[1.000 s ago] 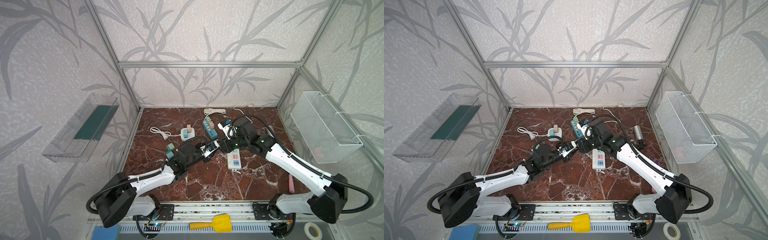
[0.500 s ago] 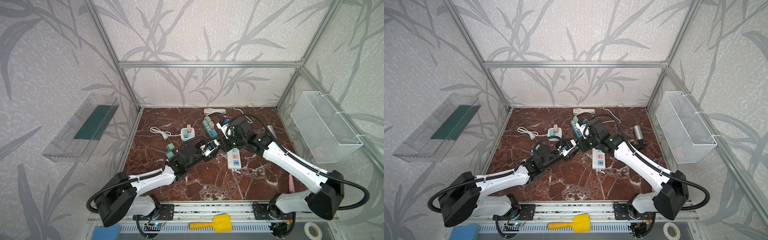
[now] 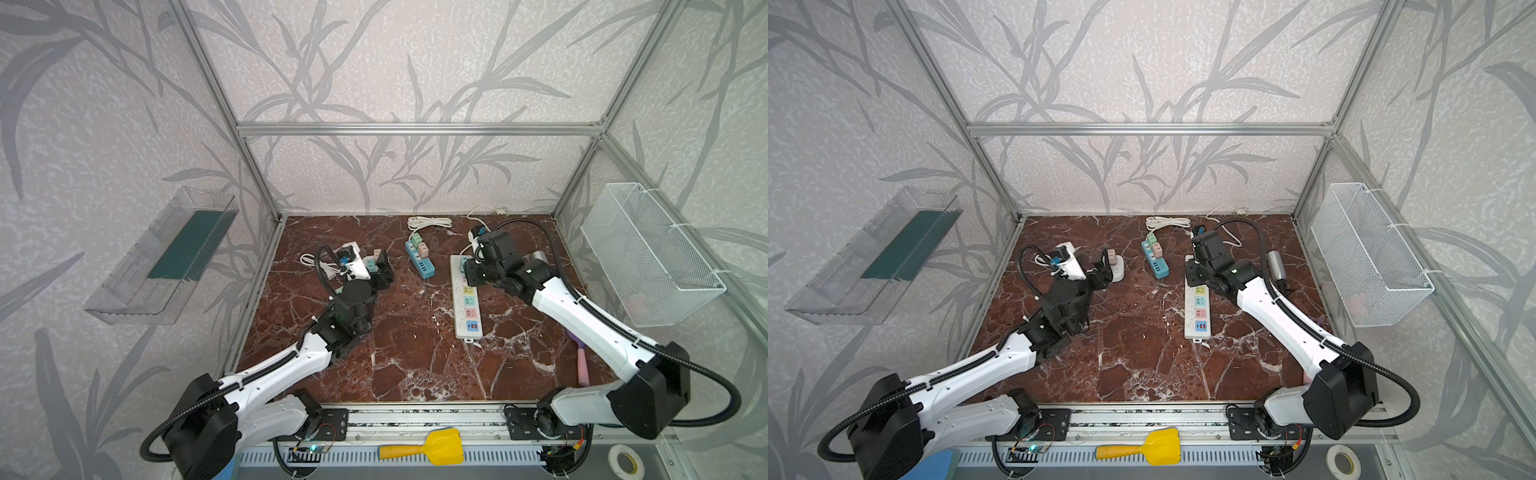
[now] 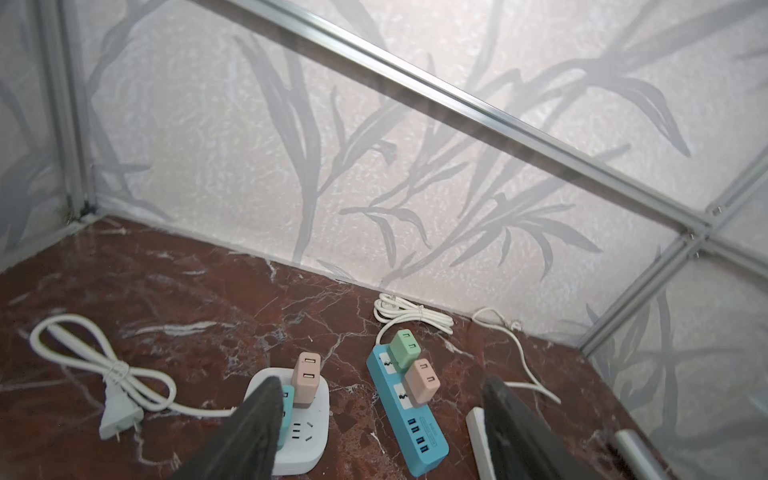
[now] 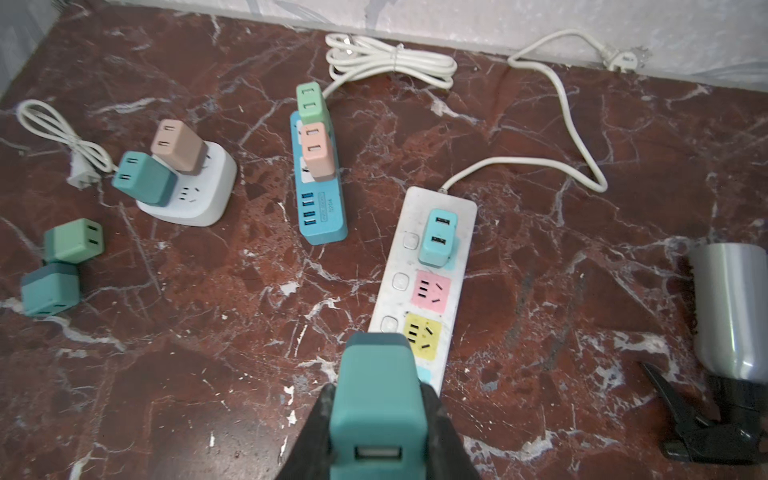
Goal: Insert the plug
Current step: 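Carry the teal adapter over the white power strip with right gripper while left arm withdraws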
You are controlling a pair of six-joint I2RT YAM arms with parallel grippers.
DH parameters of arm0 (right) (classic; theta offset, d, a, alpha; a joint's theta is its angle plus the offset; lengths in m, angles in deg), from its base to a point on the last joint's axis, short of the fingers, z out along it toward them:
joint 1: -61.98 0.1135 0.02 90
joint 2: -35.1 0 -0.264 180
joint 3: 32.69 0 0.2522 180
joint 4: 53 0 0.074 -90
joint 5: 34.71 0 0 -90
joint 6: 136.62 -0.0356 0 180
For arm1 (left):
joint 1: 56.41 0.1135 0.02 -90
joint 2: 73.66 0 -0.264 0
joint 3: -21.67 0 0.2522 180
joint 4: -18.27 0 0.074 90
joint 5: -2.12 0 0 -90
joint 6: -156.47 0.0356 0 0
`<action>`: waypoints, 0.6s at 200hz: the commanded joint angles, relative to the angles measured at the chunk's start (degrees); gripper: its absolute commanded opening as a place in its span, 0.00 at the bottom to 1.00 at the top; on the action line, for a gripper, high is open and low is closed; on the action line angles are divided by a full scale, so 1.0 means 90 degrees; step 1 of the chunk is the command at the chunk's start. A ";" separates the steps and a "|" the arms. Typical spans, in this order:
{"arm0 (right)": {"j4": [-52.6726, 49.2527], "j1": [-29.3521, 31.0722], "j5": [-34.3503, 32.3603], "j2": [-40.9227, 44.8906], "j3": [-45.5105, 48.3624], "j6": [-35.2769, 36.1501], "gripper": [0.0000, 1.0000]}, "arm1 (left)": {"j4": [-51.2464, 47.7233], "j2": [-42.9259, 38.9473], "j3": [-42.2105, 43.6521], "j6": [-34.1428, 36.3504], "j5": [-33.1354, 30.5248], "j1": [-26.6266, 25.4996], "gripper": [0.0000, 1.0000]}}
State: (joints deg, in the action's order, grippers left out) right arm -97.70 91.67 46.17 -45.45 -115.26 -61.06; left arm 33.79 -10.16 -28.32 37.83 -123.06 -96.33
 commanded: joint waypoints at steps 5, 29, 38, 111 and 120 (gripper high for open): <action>0.0220 -0.0233 -0.0082 -0.0384 0.0133 -0.0073 0.00 | -0.1060 -0.0010 0.0031 -0.1899 -0.0264 0.0159 0.73; 0.0375 -0.0279 -0.0067 -0.0703 0.0165 -0.0115 0.00 | -0.1268 -0.0022 -0.0047 -0.2067 -0.0123 0.0195 0.72; 0.0417 -0.0318 -0.0031 -0.0839 0.0154 -0.0141 0.00 | -0.1263 -0.0051 -0.0048 -0.2066 -0.0091 0.0216 0.72; 0.0307 -0.0697 0.0331 -0.1877 -0.0437 -0.0151 0.00 | -0.1261 -0.0044 -0.0027 -0.2073 -0.0042 0.0306 0.72; 0.0220 -0.0739 0.0385 -0.2009 -0.0544 -0.0145 0.00 | -0.1269 -0.0026 -0.0037 -0.2073 0.0000 0.0322 0.72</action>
State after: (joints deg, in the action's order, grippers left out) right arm -94.47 85.79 48.73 -61.80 -116.31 -62.22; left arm 22.95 -10.05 -28.32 21.09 -123.02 -93.82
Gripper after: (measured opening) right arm 0.274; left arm 0.717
